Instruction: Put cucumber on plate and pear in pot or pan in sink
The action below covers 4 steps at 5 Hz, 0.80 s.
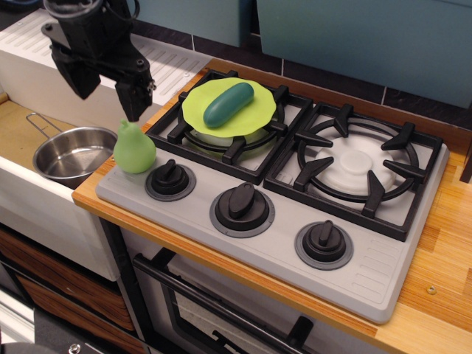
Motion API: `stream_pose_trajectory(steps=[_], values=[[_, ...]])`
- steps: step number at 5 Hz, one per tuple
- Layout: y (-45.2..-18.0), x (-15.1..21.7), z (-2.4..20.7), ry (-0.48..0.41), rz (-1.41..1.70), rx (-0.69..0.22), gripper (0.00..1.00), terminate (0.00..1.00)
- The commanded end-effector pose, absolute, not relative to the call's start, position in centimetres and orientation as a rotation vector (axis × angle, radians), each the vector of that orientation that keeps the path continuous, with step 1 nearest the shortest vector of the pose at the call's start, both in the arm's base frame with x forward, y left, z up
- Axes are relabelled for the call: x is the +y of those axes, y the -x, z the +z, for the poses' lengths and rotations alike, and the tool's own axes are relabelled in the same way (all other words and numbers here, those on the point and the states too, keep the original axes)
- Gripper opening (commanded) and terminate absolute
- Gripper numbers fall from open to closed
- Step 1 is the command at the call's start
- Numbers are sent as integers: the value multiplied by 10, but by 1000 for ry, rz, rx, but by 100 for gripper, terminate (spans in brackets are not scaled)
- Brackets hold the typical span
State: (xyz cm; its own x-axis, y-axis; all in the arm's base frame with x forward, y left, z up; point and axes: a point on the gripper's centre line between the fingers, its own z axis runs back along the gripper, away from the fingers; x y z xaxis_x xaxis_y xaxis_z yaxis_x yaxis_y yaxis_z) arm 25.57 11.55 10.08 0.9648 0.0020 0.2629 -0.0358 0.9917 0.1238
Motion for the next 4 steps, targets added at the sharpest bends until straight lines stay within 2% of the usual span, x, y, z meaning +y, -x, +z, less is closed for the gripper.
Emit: stream_pose_trajectory(steps=[1, 4], values=[[-261, 112, 94, -125, 25, -316, 100, 0], [-263, 111, 64, -101, 30, -387, 100, 0]])
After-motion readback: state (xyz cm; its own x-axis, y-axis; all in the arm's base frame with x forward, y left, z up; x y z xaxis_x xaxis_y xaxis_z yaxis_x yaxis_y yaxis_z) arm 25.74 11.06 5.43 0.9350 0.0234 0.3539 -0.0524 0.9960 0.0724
